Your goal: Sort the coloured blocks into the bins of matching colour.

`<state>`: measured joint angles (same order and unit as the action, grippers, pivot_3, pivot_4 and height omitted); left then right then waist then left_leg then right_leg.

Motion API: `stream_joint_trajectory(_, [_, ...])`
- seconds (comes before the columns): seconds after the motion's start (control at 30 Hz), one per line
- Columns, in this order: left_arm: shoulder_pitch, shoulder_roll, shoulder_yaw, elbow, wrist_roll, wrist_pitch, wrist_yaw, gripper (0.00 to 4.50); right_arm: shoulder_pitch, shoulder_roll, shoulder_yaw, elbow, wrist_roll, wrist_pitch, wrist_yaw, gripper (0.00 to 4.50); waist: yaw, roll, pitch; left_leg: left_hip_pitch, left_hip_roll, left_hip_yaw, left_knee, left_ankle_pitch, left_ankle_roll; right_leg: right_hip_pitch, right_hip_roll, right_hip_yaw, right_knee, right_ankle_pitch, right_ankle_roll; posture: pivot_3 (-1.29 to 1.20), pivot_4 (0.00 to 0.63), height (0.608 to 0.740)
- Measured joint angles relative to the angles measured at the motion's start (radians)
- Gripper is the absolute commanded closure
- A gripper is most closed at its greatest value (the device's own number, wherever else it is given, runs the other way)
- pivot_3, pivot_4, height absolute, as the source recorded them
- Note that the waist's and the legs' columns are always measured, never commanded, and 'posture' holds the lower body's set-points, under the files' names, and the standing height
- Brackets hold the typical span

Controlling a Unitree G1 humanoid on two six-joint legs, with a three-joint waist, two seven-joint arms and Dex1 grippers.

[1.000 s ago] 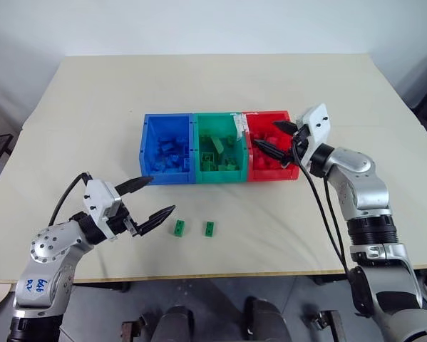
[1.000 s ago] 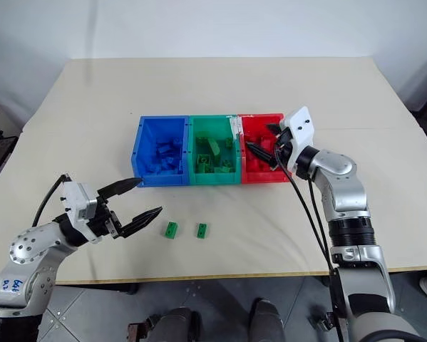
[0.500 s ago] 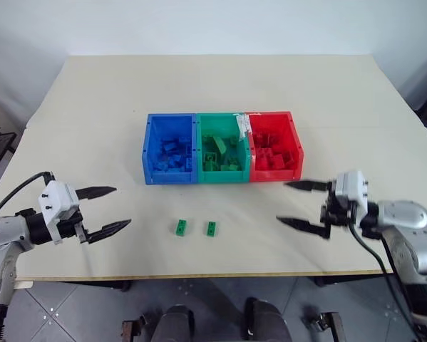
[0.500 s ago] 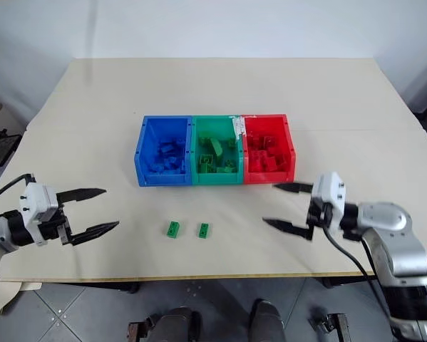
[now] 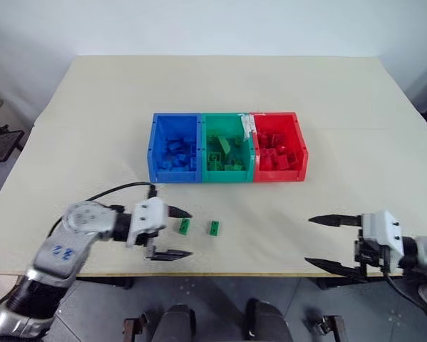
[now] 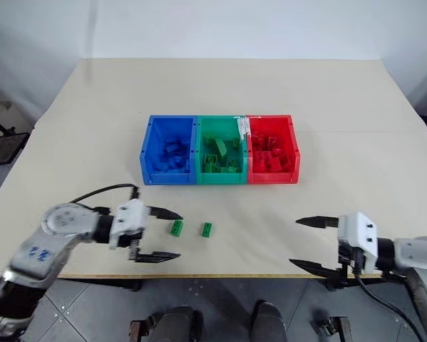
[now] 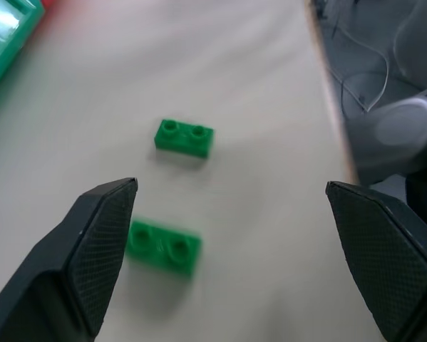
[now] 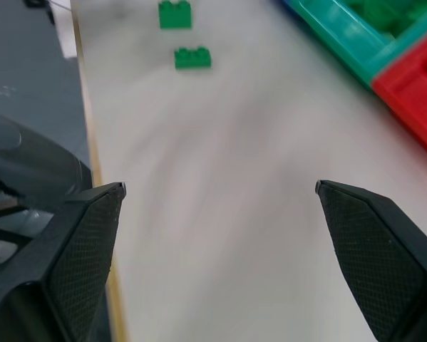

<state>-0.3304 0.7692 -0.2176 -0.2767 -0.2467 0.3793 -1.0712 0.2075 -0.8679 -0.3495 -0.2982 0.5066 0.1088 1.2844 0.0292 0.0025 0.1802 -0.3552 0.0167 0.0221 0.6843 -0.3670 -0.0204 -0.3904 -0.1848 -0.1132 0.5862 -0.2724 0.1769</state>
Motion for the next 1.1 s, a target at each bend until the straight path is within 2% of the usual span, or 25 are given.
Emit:
stream_joint_trajectory(0.17, [-0.153, -0.096, -0.148, 0.037, 0.125, 0.093, 0.056, 0.0, 0.085, 0.008, -0.034, -0.108, 0.013, 0.025, -0.052, 0.03, -0.003, 0.0, 0.0, 0.0, 0.0, 0.001, 0.0, 0.0, 0.0, 0.0, 0.0, 0.001, 0.0, 0.0, 0.0, 0.0, 0.15, 0.74])
stream_joint_trajectory(0.33, [-0.208, -0.141, -0.196, 0.11, 0.171, 0.096, 0.062, 0.0, 0.117, 0.02, -0.044, -0.171, 0.014, 0.047, -0.103, 0.03, -0.001, 0.0, 0.0, 0.0, 0.0, 0.001, 0.0, 0.0, 0.0, 0.0, 0.0, 0.001, -0.001, 0.0, 0.0, 0.0, 0.15, 0.74])
stream_joint_trajectory(0.43, [-0.23, -0.133, -0.22, 0.117, 0.179, 0.088, 0.037, 0.61, 0.124, 0.02, -0.047, -0.194, 0.014, 0.053, -0.122, 0.0, 0.0, 0.0, 0.0, 0.0, 0.0, 0.0, 0.001, 0.0, 0.0, 0.0, 0.0, 0.001, -0.001, 0.0, 0.0, 0.0, 0.15, 0.74])
stream_joint_trajectory(0.7, [-0.233, -0.158, -0.233, 0.127, 0.196, 0.073, 0.031, 3.02, 0.132, 0.02, -0.048, -0.207, 0.014, 0.065, -0.145, 0.0, 0.006, 0.0, 0.0, 0.001, 0.0, 0.0, 0.003, 0.0, 0.001, 0.003, 0.0, 0.001, -0.001, 0.0, 0.0, 0.0, 0.15, 0.74])
stream_joint_trajectory(0.83, [-0.222, -0.172, -0.228, 0.124, 0.201, 0.067, 0.056, 3.06, 0.13, 0.023, -0.048, -0.208, 0.015, 0.067, -0.161, 0.0, 0.017, 0.0, 0.0, 0.002, 0.0, 0.0, 0.004, 0.0, 0.001, 0.004, 0.0, 0.001, -0.002, 0.0, 0.0, 0.0, 0.15, 0.74])
stream_joint_trajectory(0.97, [-0.217, -0.21, -0.171, 0.147, 0.205, 0.065, 0.126, 3.06, 0.127, 0.075, -0.051, -0.226, 0.052, 0.099, -0.226, 0.0, 0.023, 0.0, 0.0, 0.001, 0.0, 0.0, 0.006, 0.0, 0.002, 0.004, 0.0, 0.001, -0.002, 0.0, 0.0, 0.0, 0.15, 0.74])
stream_joint_trajectory(1.03, [-0.238, -0.254, -0.133, 0.175, 0.202, 0.054, 0.175, 3.06, 0.114, 0.101, -0.053, -0.245, 0.074, 0.121, -0.276, 0.0, 0.024, 0.0, 0.0, 0.0, 0.0, 0.0, 0.007, -0.001, 0.002, 0.004, 0.0, 0.001, -0.002, 0.0, 0.0, 0.0, 0.15, 0.74])
stream_joint_trajectory(1.1, [-0.281, -0.342, -0.058, 0.222, 0.19, 0.03, 0.256, 3.06, 0.081, 0.148, -0.062, -0.254, 0.088, 0.138, -0.347, 0.0, 0.028, -0.001, 0.0, -0.001, 0.0, -0.001, 0.009, -0.001, 0.002, 0.004, 0.0, 0.0, -0.002, 0.0, 0.0, 0.0, 0.15, 0.74])
